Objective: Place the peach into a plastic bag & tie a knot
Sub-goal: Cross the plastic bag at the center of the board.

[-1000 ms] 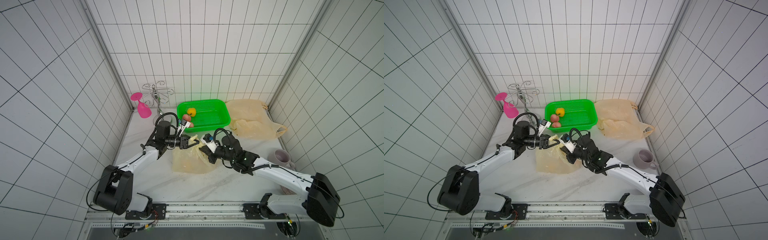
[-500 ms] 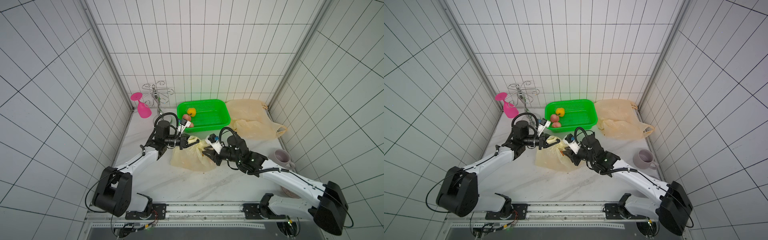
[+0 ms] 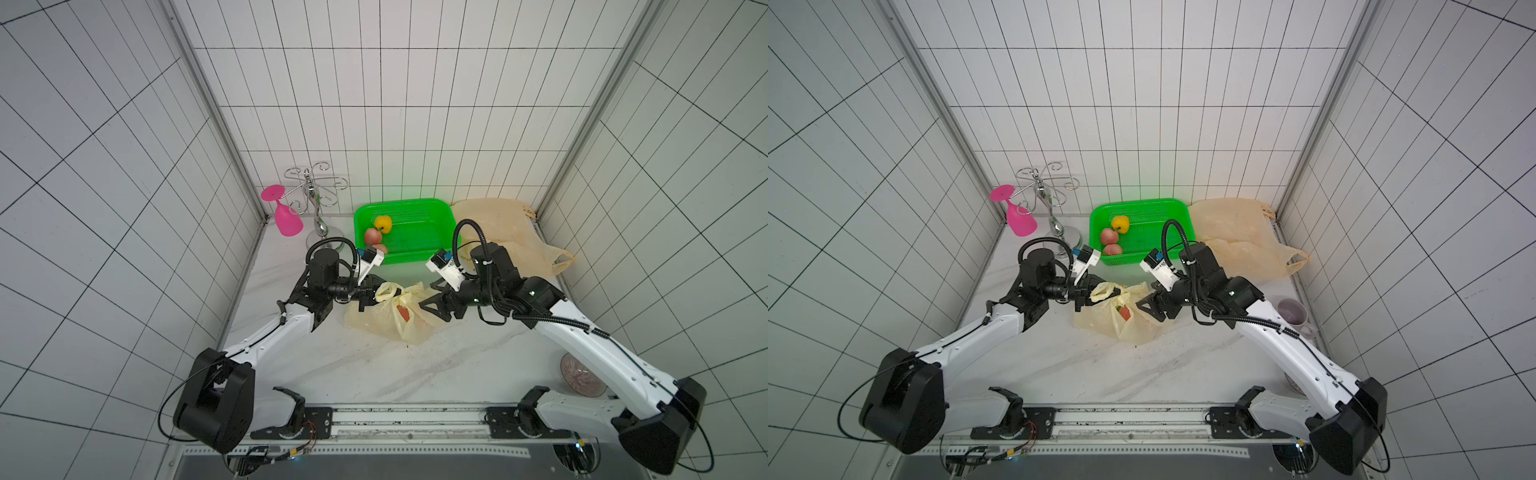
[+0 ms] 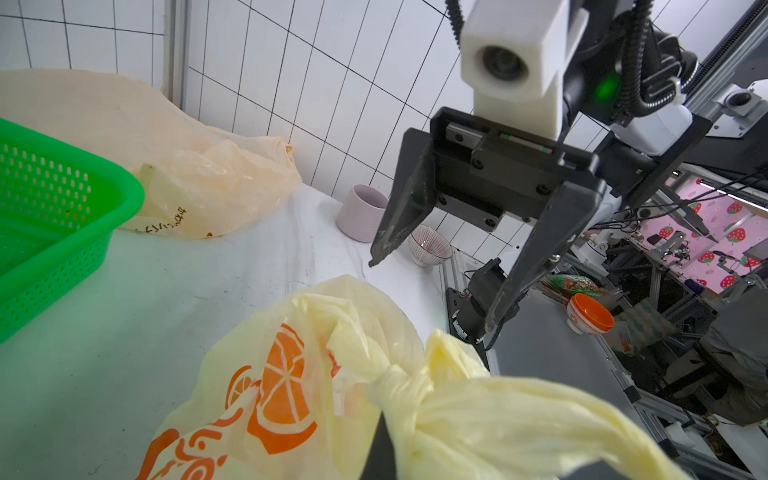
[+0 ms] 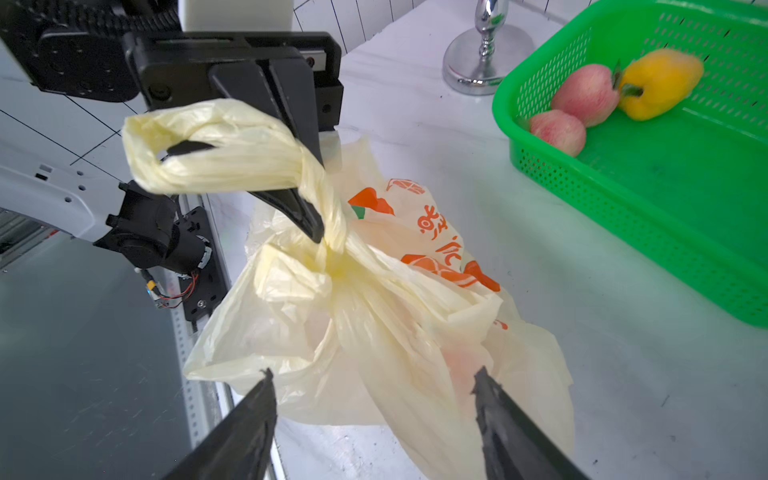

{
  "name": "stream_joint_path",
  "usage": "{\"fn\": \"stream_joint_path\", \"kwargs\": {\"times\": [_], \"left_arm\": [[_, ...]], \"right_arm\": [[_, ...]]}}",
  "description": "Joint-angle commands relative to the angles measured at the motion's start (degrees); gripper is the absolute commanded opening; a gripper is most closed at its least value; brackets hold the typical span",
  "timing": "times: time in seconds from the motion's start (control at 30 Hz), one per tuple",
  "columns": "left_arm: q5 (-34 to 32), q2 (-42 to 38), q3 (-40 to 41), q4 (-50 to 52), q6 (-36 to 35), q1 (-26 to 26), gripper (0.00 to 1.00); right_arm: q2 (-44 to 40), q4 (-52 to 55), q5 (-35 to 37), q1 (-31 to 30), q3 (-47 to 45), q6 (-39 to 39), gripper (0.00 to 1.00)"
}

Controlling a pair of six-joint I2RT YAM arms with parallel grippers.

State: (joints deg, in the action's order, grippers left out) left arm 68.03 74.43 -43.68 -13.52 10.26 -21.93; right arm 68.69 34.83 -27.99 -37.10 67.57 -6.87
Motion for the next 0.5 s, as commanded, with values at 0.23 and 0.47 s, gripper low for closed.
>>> {"fn": "stream_joint_path", "kwargs": {"times": [0.23, 0.47], "left_arm": [[2.37, -0.72, -0.26, -1.01, -2.61, -1.15, 0.00], [2.37, -0.62, -0.53, -0.19, -3.60, -1.82, 0.00]], "right_arm": [[7.05, 8.31, -1.76, -2.88, 12.59, -8.27, 0.74], [9.28, 1.51, -12.28, -1.43, 13.55, 1.23, 0.71]]}}
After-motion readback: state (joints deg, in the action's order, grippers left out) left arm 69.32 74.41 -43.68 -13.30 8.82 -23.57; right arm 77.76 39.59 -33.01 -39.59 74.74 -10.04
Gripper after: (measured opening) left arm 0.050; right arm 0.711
